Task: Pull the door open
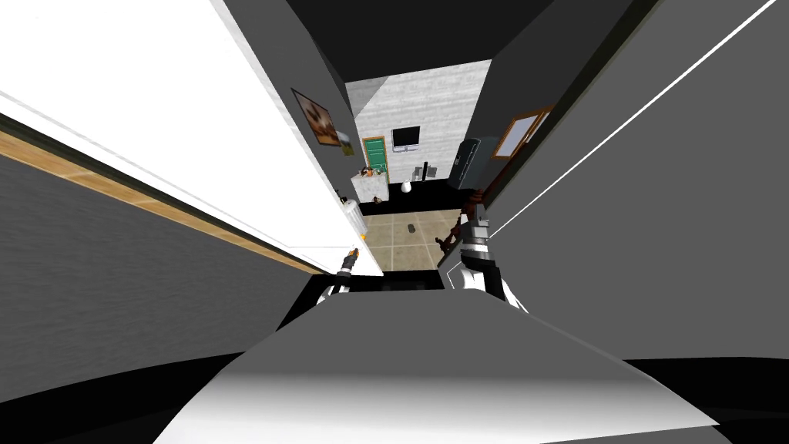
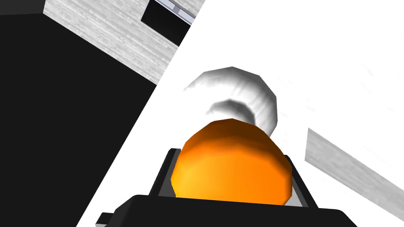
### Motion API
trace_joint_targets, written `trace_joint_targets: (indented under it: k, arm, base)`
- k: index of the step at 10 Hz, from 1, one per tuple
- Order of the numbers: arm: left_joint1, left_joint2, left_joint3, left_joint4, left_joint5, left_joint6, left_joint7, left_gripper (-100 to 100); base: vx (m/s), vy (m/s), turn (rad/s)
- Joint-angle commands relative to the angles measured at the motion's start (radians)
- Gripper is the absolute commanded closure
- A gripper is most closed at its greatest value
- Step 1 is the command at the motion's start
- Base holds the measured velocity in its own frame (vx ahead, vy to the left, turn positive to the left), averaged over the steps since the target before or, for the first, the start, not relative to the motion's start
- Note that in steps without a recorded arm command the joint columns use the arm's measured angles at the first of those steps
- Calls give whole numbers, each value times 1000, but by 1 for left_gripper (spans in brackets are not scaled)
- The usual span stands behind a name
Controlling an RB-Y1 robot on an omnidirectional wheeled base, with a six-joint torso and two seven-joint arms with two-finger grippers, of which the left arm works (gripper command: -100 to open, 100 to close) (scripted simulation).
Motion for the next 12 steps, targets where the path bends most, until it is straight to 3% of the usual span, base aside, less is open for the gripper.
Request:
trace_joint_targets:
  k: [1, 8, 10, 11, 12]
  arm:
    - [1, -15, -16, 7, 1, -2, 36, 100]
    - [-14, -10, -62, 24, 43, -3, 200, 100]
    - [-14, -10, -62, 20, 43, -3, 200, 100]
    - [-18, -9, -74, 24, 54, -4, 242, 100]
    - [-18, -9, -74, 24, 54, -4, 242, 100]
  base:
    - [-31, 10, 3]
    - [-31, 9, -2]
    - [-4, 3, 7]
    - [-20, 6, 2]
    - [-17, 8, -15]
